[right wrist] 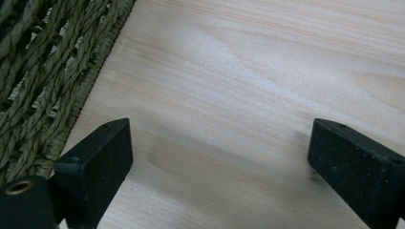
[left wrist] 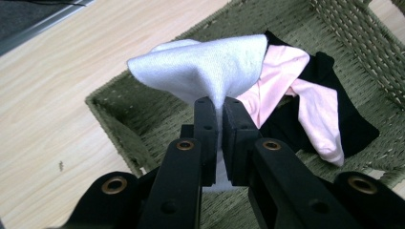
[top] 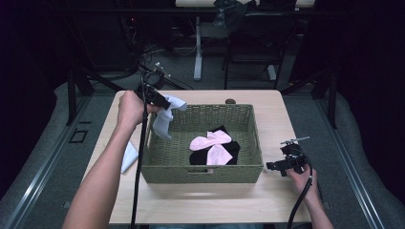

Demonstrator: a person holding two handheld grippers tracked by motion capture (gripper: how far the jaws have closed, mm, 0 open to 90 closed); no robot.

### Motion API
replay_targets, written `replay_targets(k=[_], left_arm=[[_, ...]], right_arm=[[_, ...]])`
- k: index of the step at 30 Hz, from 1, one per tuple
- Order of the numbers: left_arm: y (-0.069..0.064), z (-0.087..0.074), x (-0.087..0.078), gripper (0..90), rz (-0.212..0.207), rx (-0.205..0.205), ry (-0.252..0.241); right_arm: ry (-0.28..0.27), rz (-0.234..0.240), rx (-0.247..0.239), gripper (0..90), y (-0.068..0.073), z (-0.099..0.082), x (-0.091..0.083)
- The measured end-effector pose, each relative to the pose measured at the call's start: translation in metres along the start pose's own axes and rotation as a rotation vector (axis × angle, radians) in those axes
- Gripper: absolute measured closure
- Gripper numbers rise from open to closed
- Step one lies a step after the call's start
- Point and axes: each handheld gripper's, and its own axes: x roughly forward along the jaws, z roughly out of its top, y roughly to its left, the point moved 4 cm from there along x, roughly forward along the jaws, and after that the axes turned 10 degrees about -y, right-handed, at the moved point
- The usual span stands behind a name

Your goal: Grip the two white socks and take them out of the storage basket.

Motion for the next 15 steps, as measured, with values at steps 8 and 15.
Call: replay_targets(k=[8, 15], left_arm=[[0.006, 0.011, -0.020, 85.7, 0.027, -0.001, -0.021], [0.016, 0.011, -0.038, 85.7, 0.054, -0.018, -0.022]], right_arm=[[0.000, 0.001, 0.000, 7.7, 0.000, 0.000, 0.000], [0.000, 0.000, 0.000, 7.7, 0.000, 0.000, 0.000]])
